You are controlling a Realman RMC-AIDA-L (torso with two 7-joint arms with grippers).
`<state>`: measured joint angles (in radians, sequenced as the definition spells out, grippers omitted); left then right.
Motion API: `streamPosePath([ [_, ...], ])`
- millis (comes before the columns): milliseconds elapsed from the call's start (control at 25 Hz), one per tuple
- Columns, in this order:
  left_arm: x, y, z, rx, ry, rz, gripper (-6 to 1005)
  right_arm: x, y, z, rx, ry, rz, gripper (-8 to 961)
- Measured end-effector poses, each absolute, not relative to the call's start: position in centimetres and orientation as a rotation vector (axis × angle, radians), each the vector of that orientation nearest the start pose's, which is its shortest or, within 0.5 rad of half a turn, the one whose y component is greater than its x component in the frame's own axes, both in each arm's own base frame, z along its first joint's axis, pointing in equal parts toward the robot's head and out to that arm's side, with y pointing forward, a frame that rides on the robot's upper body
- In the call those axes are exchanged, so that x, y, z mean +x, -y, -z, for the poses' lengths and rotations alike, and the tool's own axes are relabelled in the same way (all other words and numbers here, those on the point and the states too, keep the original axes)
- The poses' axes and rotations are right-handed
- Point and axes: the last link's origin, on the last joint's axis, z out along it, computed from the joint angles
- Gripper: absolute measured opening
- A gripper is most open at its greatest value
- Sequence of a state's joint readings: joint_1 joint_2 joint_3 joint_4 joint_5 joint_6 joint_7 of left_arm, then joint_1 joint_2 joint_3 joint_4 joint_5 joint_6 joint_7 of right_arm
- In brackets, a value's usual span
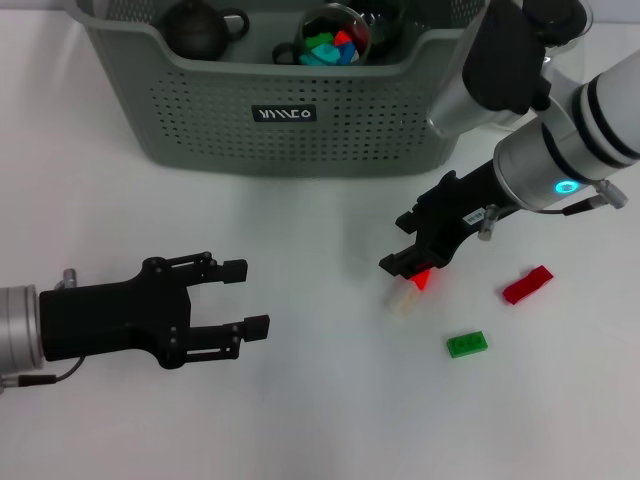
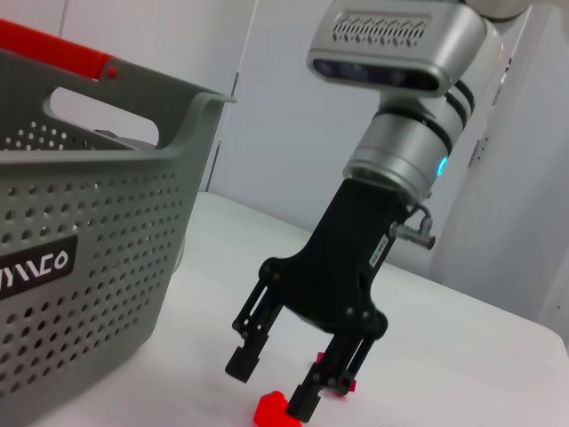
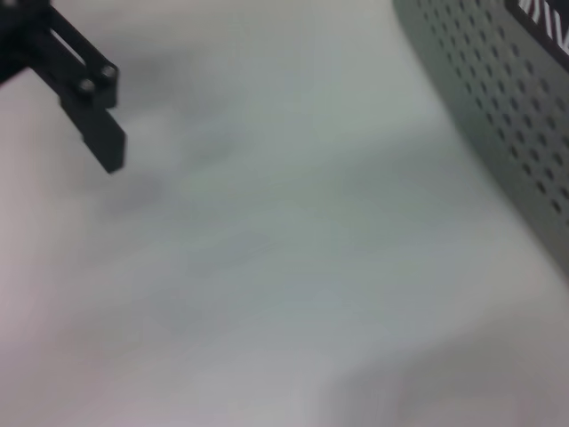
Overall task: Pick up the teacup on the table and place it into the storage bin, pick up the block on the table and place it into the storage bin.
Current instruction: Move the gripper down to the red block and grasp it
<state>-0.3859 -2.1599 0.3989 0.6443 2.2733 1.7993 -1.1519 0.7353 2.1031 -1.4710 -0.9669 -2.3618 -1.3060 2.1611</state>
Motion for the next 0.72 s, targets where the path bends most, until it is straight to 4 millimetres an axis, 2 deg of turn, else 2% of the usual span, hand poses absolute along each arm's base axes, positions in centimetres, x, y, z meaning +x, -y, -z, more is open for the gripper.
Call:
streamPosePath([
  [280, -30.2, -24.4, 1.9, -2.776, 0.654, 0.796, 763, 17.8, -36.1, 7.9, -2.936, -0.566, 0.368, 640],
  [720, -30.3, -24.5, 2.0, -2.766, 0.663, 0.781, 763, 18.5, -35.8, 7.8, -2.953, -0.673, 0.353, 640],
])
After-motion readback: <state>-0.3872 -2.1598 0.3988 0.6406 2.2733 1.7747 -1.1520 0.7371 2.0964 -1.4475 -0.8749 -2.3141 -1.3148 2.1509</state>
